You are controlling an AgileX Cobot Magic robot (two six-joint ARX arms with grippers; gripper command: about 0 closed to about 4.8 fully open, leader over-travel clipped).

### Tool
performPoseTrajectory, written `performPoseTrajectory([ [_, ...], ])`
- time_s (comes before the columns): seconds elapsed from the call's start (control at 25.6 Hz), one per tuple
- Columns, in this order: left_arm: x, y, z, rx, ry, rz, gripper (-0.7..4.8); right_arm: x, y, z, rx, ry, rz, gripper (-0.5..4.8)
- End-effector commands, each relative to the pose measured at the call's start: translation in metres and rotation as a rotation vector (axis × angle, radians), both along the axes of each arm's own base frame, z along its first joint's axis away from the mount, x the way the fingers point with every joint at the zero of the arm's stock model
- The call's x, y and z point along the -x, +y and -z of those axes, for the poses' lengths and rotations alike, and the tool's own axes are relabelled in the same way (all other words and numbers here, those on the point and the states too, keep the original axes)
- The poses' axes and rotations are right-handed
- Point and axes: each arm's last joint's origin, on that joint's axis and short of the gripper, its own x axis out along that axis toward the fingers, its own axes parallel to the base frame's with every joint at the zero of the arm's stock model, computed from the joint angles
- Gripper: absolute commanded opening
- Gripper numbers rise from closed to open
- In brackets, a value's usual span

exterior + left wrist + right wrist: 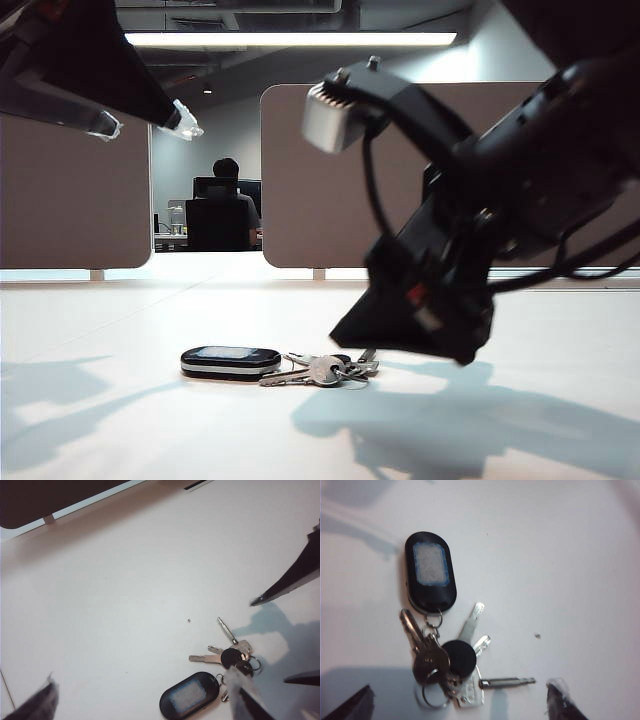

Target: Hang the bunch of keys on the hook.

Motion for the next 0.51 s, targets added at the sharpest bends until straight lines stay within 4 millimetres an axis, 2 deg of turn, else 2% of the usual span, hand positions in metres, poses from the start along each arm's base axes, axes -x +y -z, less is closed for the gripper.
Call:
performPoseTrajectory([
  [0.04,0.0,0.001,0.0,-0.02,0.005,-0.014,4.79,-0.001,0.006,0.007,0.001,0.021,-0.011,4.4],
  [0.31,0.001,0.002,0.003,-0.051,0.028,-0.035,4.79,0.0,0.01,0.021,0.058,0.052,-0.022,4.34],
  [0.43,0.001,0.002,0.004,-0.055,0.032,-0.036,4.79,-0.002,0.01,0.024,0.074,0.035,0.013,3.71],
  [0.51,0.001,0.003,0.004,-0.058,0.029,-0.048,4.79,-0.003,0.011,0.025,0.079,0.02,0.026,3.55],
])
